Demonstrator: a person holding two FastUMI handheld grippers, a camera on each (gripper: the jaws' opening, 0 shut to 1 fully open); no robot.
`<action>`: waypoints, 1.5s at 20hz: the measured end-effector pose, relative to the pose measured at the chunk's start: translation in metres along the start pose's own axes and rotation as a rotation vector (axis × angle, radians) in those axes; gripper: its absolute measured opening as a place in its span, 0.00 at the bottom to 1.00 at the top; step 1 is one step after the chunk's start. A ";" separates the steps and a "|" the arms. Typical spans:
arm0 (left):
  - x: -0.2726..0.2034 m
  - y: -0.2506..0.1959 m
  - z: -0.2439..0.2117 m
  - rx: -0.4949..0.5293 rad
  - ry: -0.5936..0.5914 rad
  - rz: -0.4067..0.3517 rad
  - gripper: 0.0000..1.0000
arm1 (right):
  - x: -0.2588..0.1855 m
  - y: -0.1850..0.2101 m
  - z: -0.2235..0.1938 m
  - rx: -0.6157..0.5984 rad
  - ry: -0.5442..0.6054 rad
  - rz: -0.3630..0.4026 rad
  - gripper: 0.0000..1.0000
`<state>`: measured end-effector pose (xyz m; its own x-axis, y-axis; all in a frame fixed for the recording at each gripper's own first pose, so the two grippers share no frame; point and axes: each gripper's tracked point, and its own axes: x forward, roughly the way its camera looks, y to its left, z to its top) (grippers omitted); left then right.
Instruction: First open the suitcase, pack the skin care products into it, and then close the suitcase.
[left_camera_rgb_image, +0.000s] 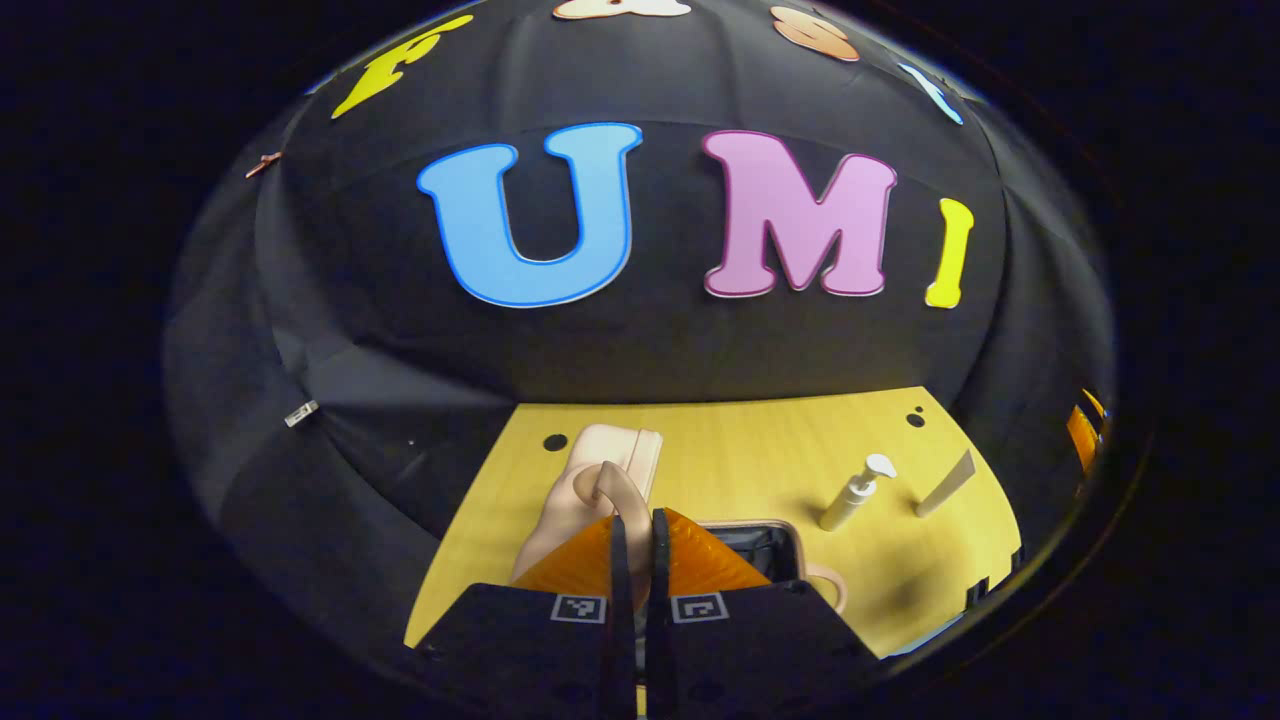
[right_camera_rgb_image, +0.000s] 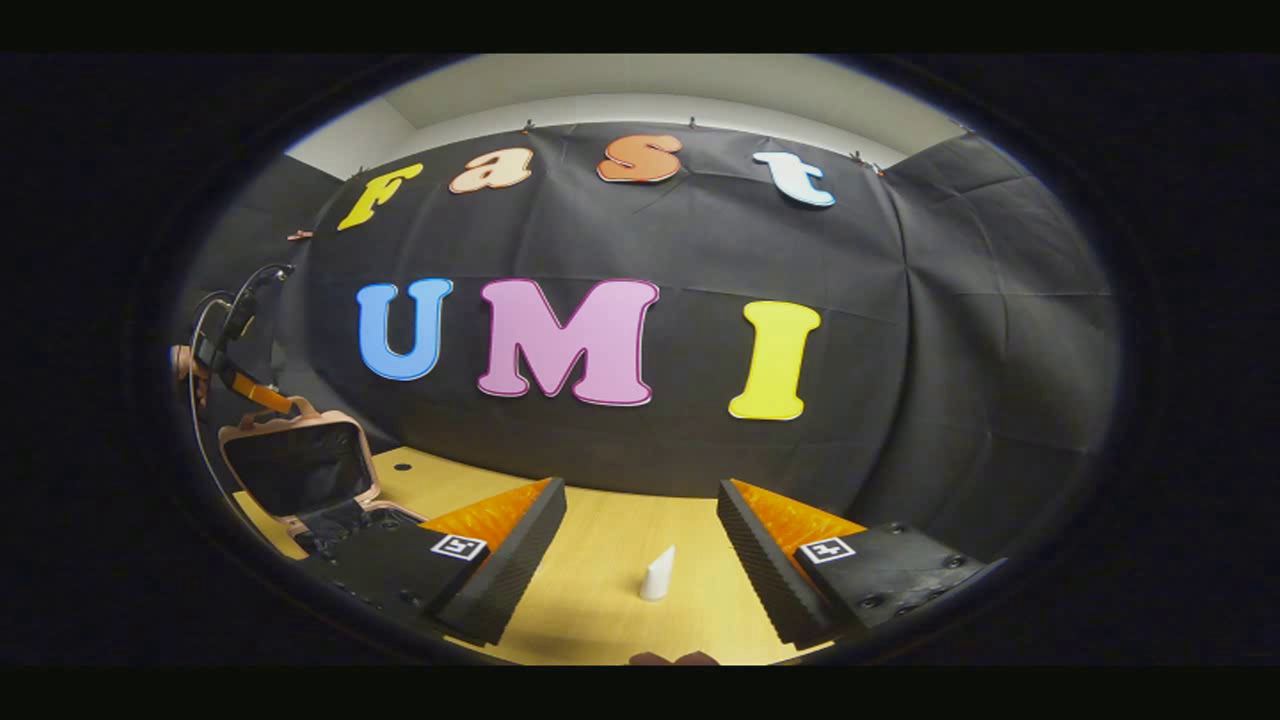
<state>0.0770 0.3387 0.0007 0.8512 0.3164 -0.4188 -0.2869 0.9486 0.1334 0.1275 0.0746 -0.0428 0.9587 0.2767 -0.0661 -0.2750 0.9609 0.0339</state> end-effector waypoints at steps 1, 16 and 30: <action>0.007 0.031 -0.003 0.020 0.001 0.037 0.09 | 0.001 0.006 -0.003 -0.005 0.009 -0.004 0.97; 0.193 0.248 -0.219 -0.293 0.332 0.030 0.08 | 0.013 0.075 -0.031 0.074 0.199 -0.127 0.97; 0.147 0.203 -0.171 -0.116 0.070 0.010 0.86 | 0.019 0.053 -0.080 0.153 0.293 -0.175 0.97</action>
<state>0.0686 0.5765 -0.1871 0.8162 0.3210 -0.4805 -0.3480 0.9368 0.0347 0.1252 0.1317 -0.1221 0.9224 0.1225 -0.3663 -0.0740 0.9868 0.1437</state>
